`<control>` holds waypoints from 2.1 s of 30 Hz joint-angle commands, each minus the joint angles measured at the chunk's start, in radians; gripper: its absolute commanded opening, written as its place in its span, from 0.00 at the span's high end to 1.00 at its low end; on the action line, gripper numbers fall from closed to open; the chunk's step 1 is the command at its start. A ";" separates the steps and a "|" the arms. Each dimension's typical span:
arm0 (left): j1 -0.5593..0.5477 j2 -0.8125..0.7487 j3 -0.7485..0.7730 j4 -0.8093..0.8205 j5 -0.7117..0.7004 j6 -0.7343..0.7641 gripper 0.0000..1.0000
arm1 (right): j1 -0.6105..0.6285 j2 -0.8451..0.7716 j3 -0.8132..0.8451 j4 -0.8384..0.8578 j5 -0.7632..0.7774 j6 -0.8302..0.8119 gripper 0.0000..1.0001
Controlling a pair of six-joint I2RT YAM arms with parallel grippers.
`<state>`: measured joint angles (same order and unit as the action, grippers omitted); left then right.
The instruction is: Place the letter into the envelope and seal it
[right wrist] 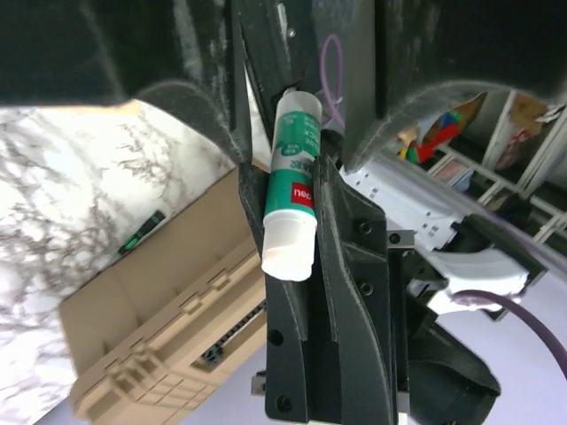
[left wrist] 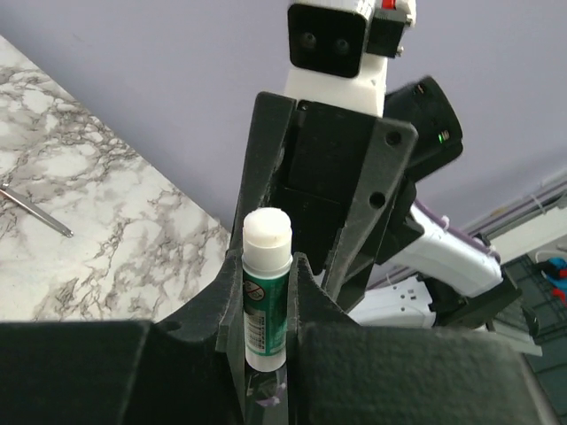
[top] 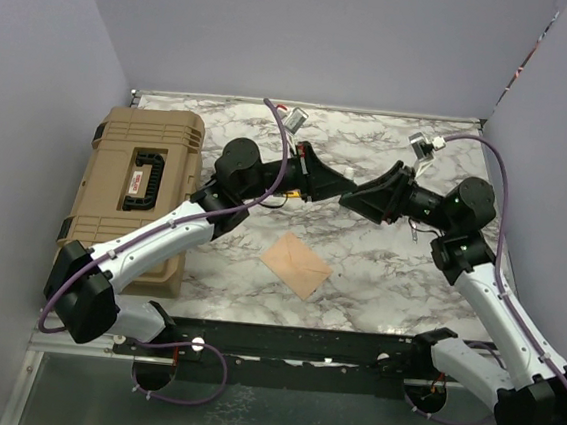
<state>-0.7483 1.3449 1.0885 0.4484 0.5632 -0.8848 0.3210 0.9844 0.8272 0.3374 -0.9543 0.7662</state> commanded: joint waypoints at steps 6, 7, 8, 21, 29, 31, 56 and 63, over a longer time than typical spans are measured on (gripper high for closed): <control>-0.008 0.005 0.035 0.051 -0.200 -0.193 1.00 | 0.006 -0.070 -0.159 0.315 0.201 0.307 0.46; -0.008 0.009 0.037 0.060 -0.200 -0.208 1.00 | 0.007 -0.064 -0.160 0.326 0.200 0.321 0.46; -0.007 0.012 0.039 0.063 -0.200 -0.221 1.00 | 0.007 -0.057 -0.159 0.329 0.200 0.331 0.47; -0.008 0.019 0.012 0.091 -0.156 -0.221 0.91 | 0.007 0.024 -0.137 0.396 0.186 0.380 0.99; -0.008 0.031 -0.022 0.094 -0.111 -0.202 0.69 | 0.006 0.048 -0.090 0.328 0.136 0.312 0.99; -0.008 0.028 -0.025 0.095 -0.113 -0.195 0.75 | 0.007 0.055 -0.080 0.300 0.126 0.290 0.99; -0.008 0.169 0.394 -0.428 -0.480 -0.307 1.00 | 0.393 0.396 0.348 -0.408 1.502 -0.991 0.99; 0.011 0.166 0.433 -0.447 -0.482 -0.177 1.00 | 0.406 0.373 0.491 -0.622 1.168 -0.707 0.77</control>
<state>-0.6949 1.5749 1.4307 -0.0700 -0.0681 -1.0771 0.7631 1.3636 1.2442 -0.0937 0.3531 -0.1131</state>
